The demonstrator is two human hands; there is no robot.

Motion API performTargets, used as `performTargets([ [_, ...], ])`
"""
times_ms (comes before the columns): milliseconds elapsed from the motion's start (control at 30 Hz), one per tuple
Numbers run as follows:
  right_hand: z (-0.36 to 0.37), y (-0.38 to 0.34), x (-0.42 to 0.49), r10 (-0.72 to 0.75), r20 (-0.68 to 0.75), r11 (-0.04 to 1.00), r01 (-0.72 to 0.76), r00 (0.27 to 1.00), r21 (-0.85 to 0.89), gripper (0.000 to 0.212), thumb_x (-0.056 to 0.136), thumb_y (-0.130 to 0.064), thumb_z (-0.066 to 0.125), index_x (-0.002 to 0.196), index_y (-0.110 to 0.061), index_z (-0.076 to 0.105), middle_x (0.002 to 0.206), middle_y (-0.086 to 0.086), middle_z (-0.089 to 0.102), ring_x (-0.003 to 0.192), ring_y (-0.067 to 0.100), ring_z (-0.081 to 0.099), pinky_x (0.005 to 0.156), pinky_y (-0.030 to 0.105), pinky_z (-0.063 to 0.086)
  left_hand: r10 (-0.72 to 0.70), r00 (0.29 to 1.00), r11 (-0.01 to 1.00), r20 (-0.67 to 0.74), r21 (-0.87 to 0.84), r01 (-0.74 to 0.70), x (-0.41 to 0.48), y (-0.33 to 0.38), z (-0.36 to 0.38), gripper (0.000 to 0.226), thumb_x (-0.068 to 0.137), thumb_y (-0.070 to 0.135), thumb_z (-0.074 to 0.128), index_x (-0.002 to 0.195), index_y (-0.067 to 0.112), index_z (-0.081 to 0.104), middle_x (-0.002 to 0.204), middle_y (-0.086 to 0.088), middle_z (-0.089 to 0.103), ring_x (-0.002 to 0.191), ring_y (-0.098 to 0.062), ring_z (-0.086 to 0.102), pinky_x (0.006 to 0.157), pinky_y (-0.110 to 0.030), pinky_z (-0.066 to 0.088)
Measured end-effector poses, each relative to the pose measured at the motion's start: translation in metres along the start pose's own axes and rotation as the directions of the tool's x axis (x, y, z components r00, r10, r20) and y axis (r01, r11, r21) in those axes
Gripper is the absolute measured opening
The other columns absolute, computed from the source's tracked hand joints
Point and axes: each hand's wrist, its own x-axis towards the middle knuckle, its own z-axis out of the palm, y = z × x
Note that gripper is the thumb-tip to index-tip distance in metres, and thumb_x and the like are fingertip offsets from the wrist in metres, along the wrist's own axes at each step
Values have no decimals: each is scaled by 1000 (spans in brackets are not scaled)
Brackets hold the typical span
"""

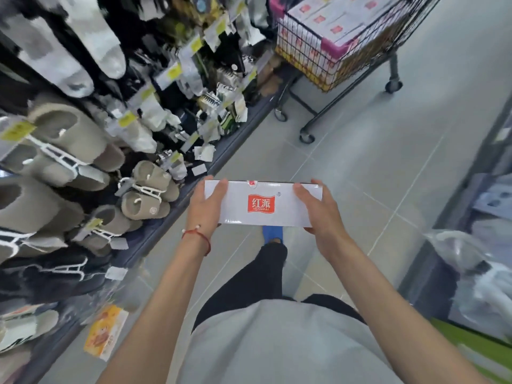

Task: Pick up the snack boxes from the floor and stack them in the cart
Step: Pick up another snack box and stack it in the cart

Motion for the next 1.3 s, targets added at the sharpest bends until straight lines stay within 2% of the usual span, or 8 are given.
performTargets([
  [333,-54,-116,116,1,-189,994,19,982,105,54,99,-50,61,147,-38,40,122,-5,65,109,12,62,91,33,51,64,983,988,170,128,-86,118,137,126,45,86,61,59,126,40,55,117,-1,68,106,-22,67,97,-52,55],
  [533,-94,-185,176,-33,-261,982,80,965,173,51,101,-43,62,147,-33,42,118,-4,66,100,8,64,74,26,49,123,964,972,237,166,-165,163,215,198,53,76,69,59,123,43,56,114,0,72,104,-22,71,94,-54,57],
  [667,-128,-223,225,-27,-295,979,85,955,186,54,98,-48,65,147,-36,44,119,-3,67,108,16,66,90,39,58,129,966,977,225,139,-163,187,258,254,49,79,62,62,123,42,57,114,0,72,103,-22,71,94,-53,57],
  [767,-159,-259,263,-41,-264,977,94,964,191,54,100,-45,63,149,-35,42,122,-1,66,99,9,64,73,27,51,139,970,980,199,114,-163,202,288,298,38,87,54,63,123,42,57,112,0,72,103,-22,71,94,-53,57],
  [900,-203,-306,309,-64,-235,981,105,970,165,54,101,-45,61,150,-36,40,124,-3,64,99,4,61,70,23,47,135,977,982,166,107,-154,217,329,354,47,80,61,65,122,41,59,115,1,72,107,-21,70,97,-54,55],
  [1033,-242,-352,350,-103,-217,983,133,971,126,56,99,-48,61,150,-39,40,125,-4,63,102,5,61,76,25,49,182,975,979,127,71,-192,225,368,404,7,90,49,63,97,50,62,105,3,71,102,-21,71,95,-53,56],
  [1167,-268,-394,386,-153,-202,978,178,967,111,55,100,-45,62,150,-36,43,125,-4,64,102,2,60,74,20,47,184,977,982,104,26,-188,244,403,441,40,79,63,65,117,51,59,118,3,71,107,-21,71,94,-53,57],
  [1300,-280,-436,424,-189,-176,969,213,966,128,53,99,-42,64,148,-36,46,123,-6,66,104,5,64,74,19,48,181,982,983,48,-29,-179,267,435,469,46,76,67,67,118,51,58,124,1,68,108,-25,70,83,-51,61],
])
